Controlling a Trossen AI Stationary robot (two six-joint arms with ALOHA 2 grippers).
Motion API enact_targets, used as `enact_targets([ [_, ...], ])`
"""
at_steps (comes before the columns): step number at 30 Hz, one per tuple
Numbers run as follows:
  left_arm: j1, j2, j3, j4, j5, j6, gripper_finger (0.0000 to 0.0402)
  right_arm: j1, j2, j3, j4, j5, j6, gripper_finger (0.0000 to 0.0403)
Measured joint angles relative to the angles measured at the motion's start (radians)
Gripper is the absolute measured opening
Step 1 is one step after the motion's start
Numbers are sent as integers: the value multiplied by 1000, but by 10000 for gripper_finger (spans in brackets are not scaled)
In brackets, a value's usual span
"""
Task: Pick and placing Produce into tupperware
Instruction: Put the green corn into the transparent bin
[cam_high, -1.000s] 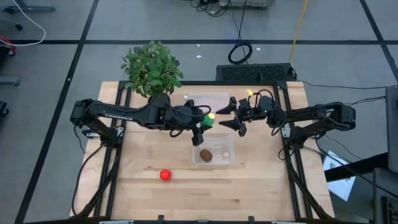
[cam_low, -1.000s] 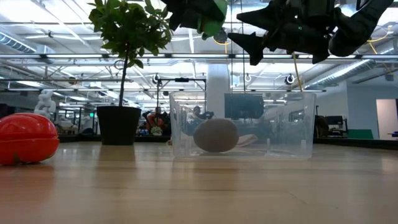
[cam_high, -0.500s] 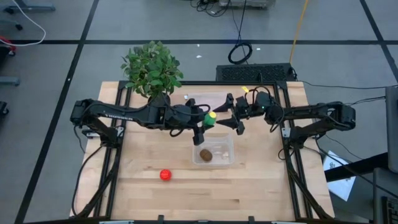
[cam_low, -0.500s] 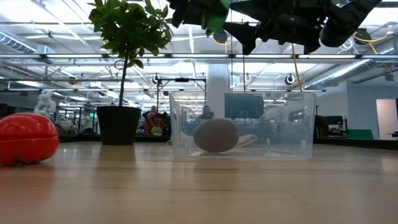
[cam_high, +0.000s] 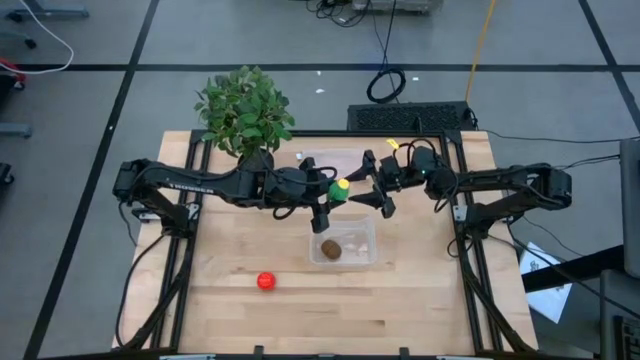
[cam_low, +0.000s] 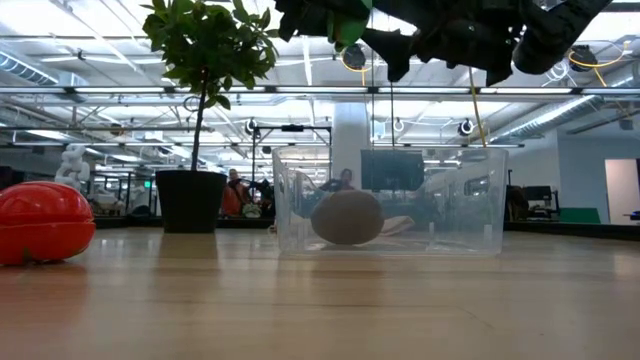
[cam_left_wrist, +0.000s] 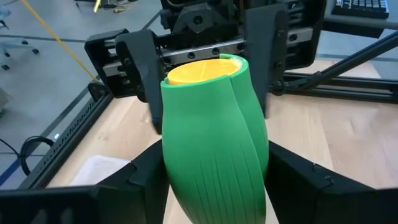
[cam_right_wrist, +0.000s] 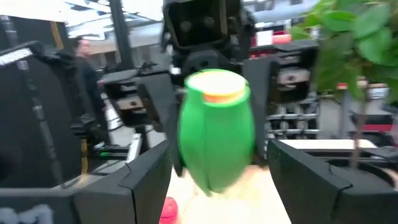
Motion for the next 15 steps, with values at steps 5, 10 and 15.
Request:
enact_targets([
  [5,0,0,0,7,0,0,213,15,0,47,-44,-14,-7,270],
  [10,0,0,0,7,1,1,214,27,0,61,-60,8,-8,286],
  [15,0,0,-1,11,0,8,214,28,43,68,-33,33,-11,288],
])
